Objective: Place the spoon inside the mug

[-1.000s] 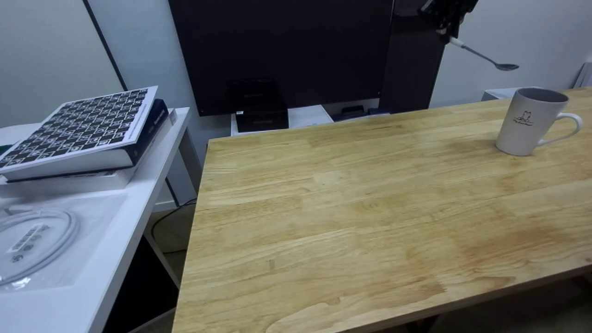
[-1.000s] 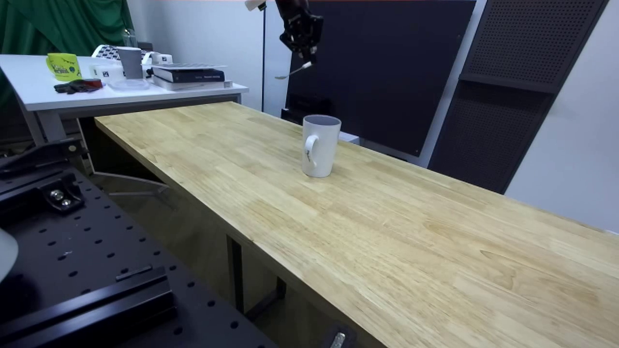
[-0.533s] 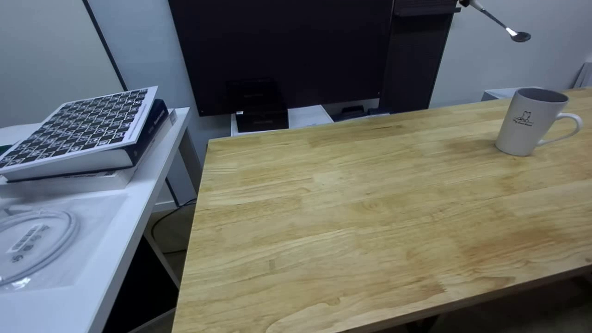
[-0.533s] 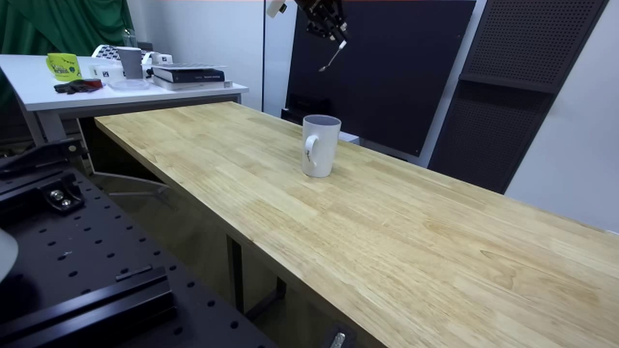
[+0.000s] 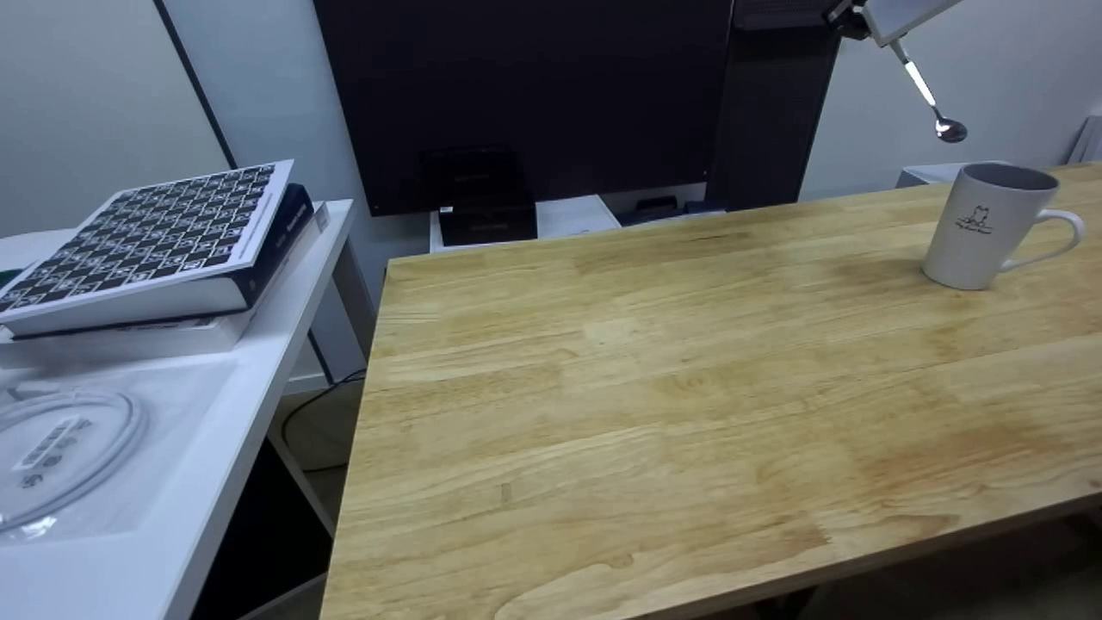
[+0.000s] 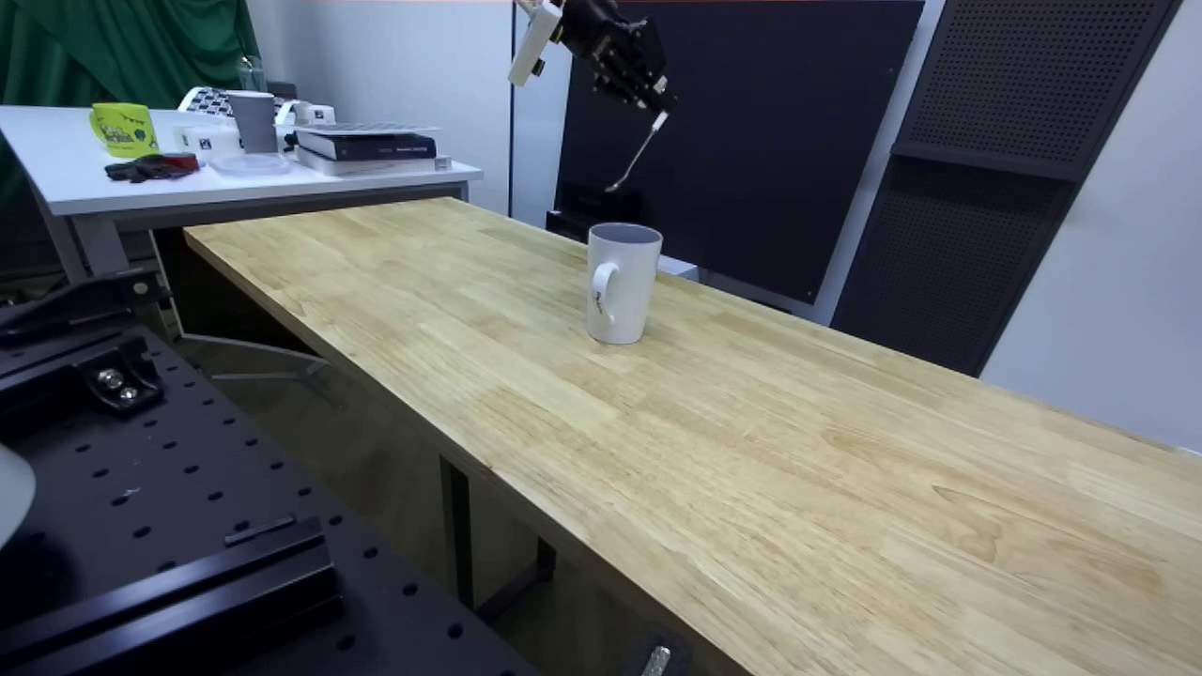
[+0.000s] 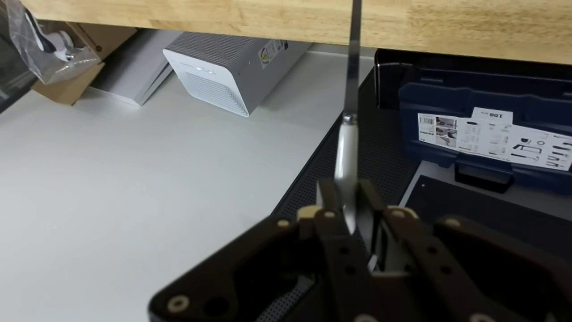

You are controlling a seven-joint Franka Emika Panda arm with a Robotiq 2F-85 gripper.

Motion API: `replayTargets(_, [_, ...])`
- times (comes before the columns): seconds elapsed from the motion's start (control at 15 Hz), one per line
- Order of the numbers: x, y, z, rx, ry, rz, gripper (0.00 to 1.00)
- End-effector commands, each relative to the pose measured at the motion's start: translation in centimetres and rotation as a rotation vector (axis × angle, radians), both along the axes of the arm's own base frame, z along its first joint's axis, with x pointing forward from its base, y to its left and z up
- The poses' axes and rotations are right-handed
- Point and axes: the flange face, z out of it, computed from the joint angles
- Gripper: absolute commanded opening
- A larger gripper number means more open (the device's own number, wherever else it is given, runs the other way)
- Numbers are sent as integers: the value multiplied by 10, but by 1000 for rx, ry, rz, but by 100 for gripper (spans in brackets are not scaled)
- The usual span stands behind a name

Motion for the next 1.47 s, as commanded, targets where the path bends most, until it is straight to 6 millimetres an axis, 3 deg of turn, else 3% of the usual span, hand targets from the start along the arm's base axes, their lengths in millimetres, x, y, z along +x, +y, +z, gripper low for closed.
replayTargets(0.0, [-34,-5,24,41,-101,-32,4])
replayTargets(0.27, [-53,-22,45,37,-150,-49,4])
replayTargets(0.4, [-60,-35,45,36,-147,-64,4])
replayTargets(0.8, [-77,-63,26,30,-121,-92,4])
replayTargets(1.4, [-80,-79,1,29,-161,-114,4])
